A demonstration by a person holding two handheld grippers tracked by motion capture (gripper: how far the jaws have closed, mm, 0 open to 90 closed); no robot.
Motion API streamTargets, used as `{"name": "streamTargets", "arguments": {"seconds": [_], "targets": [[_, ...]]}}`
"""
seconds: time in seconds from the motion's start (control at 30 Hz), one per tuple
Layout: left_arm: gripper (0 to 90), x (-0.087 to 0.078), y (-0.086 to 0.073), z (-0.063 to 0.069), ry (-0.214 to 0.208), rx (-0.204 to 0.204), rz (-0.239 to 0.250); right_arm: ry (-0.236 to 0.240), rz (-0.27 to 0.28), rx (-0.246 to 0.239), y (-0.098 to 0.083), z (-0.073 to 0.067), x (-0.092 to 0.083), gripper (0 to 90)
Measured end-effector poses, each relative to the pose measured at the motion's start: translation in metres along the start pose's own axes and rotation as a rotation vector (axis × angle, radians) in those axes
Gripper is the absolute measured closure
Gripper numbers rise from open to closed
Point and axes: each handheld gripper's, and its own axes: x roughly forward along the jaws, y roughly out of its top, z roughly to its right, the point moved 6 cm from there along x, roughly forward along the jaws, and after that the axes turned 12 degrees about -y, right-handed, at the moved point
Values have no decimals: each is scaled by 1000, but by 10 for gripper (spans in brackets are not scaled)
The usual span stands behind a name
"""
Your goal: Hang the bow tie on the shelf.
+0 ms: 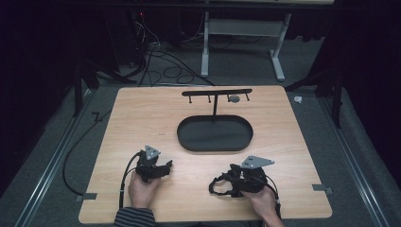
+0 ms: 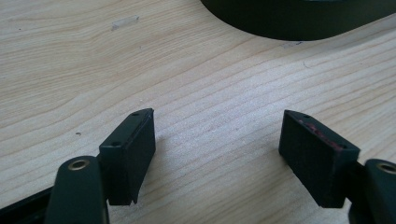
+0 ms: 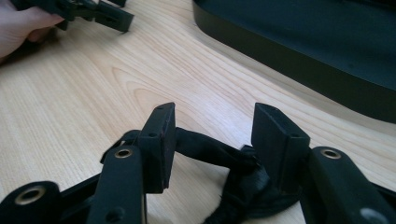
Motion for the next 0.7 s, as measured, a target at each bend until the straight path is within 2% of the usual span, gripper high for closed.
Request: {"name": "streamTargets", "arguments": {"seconds": [0.23, 0.43, 0.7], "targets": [[276, 0, 0, 0, 0, 0, 0, 35, -21, -20, -1, -8, 9, 515], [276, 0, 0, 0, 0, 0, -1, 40, -51, -23, -5, -9, 17, 529], [275, 0, 0, 0, 0, 0, 0, 38, -94, -44, -12, -10, 25, 641]]}}
